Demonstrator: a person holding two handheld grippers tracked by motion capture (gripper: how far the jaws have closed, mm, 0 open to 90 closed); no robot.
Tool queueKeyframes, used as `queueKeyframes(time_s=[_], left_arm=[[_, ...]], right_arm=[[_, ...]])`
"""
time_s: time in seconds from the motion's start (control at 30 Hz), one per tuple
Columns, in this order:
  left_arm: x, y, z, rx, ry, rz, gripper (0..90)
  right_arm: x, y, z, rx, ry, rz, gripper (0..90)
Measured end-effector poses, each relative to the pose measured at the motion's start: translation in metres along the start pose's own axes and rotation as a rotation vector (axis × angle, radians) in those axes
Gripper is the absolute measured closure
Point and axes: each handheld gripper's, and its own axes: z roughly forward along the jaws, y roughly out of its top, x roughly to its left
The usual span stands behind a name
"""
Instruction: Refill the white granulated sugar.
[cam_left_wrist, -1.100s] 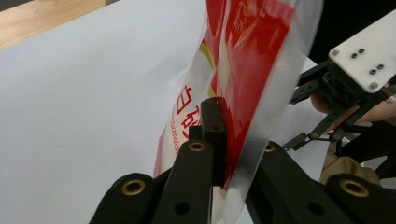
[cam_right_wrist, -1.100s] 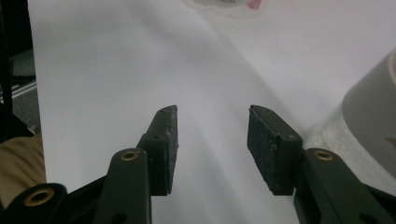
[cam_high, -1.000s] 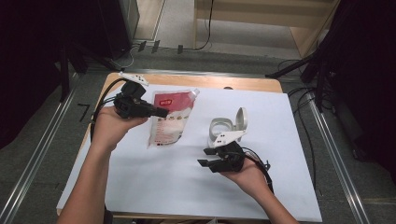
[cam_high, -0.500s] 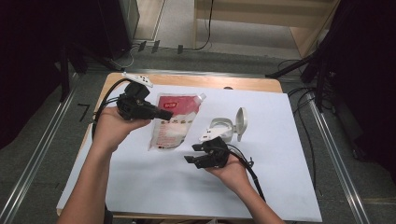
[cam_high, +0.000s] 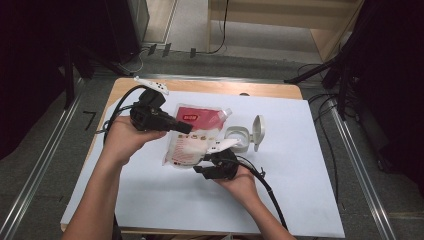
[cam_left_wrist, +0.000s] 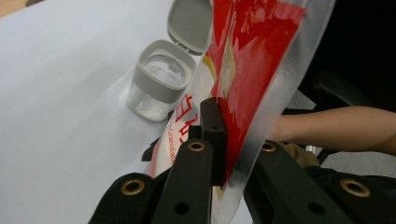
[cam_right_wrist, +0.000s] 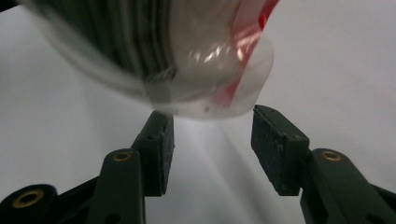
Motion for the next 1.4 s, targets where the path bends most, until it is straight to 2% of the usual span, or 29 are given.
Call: queueKeyframes(time_s=[0.07, 0.13, 0.17, 0.23, 0.33, 0.4, 0.47, 0.57, 0.7, 0.77, 0.8, 0.9, 0.97, 1.0, 1.13, 1.27, 1.33, 1.4], left_arm=[[-0.002, 0.001, 0.001, 0.004, -0.011, -0.009, 90.0], [-0.002, 0.001, 0.001, -0.007, -0.040, -0.024, 90.0], [-0.002, 0.001, 0.002, -0.010, -0.051, -0.034, 90.0], [-0.002, 0.002, 0.004, -0.010, -0.047, -0.039, 90.0], [-0.001, 0.002, 0.005, -0.007, -0.053, -0.048, 90.0], [0.000, 0.002, 0.006, -0.006, -0.059, -0.053, 90.0], [-0.001, 0.002, 0.007, -0.005, -0.044, -0.057, 90.0], [-0.003, 0.003, 0.010, 0.000, 0.001, -0.052, 90.0], [-0.002, 0.003, 0.014, 0.002, 0.060, -0.046, 90.0], [-0.001, 0.003, 0.018, 0.009, 0.077, -0.032, 89.1], [-0.001, 0.003, 0.020, 0.024, 0.095, -0.025, 88.3], [-0.001, 0.002, 0.031, 0.068, 0.114, -0.003, 87.3], [-0.001, 0.002, 0.035, 0.090, 0.125, 0.011, 87.3], [-0.001, 0.002, 0.036, 0.085, 0.131, 0.014, 86.8], [-0.002, 0.000, 0.040, 0.113, 0.162, 0.098, 84.8], [-0.004, 0.000, 0.043, 0.118, 0.171, 0.125, 85.8], [-0.005, 0.000, 0.043, 0.118, 0.166, 0.131, 86.1], [-0.004, 0.000, 0.043, 0.113, 0.145, 0.140, 86.2]], right_arm=[[0.002, -0.001, 0.000, -0.028, -0.001, -0.019, 51.1], [0.004, -0.002, 0.001, -0.059, 0.001, -0.037, 52.9], [0.005, -0.002, 0.000, -0.072, 0.006, -0.039, 54.2], [0.006, -0.003, -0.001, -0.111, 0.025, -0.024, 54.1], [0.006, -0.004, -0.002, -0.126, 0.026, -0.020, 53.6], [0.008, -0.006, -0.004, -0.141, -0.005, -0.040, 52.9], [0.009, -0.007, -0.006, -0.161, -0.019, -0.045, 51.1], [0.010, -0.008, -0.006, -0.154, 0.024, -0.036, 51.4], [0.012, -0.010, -0.005, -0.134, 0.042, -0.015, 54.0], [0.013, -0.011, -0.005, -0.126, 0.038, -0.018, 55.5], [0.014, -0.011, -0.005, -0.127, 0.041, -0.018, 56.1], [0.017, -0.010, -0.006, -0.122, 0.026, -0.037, 57.1], [0.019, -0.009, -0.006, -0.124, 0.032, -0.029, 57.6], [0.019, -0.009, -0.007, -0.122, 0.030, -0.023, 57.8], [0.019, -0.010, -0.008, -0.110, 0.041, -0.009, 58.5], [0.019, -0.011, -0.009, -0.091, 0.052, 0.000, 58.5], [0.018, -0.011, -0.010, -0.093, 0.050, 0.005, 58.5], [0.018, -0.011, -0.010, -0.095, 0.068, 0.012, 58.6]])
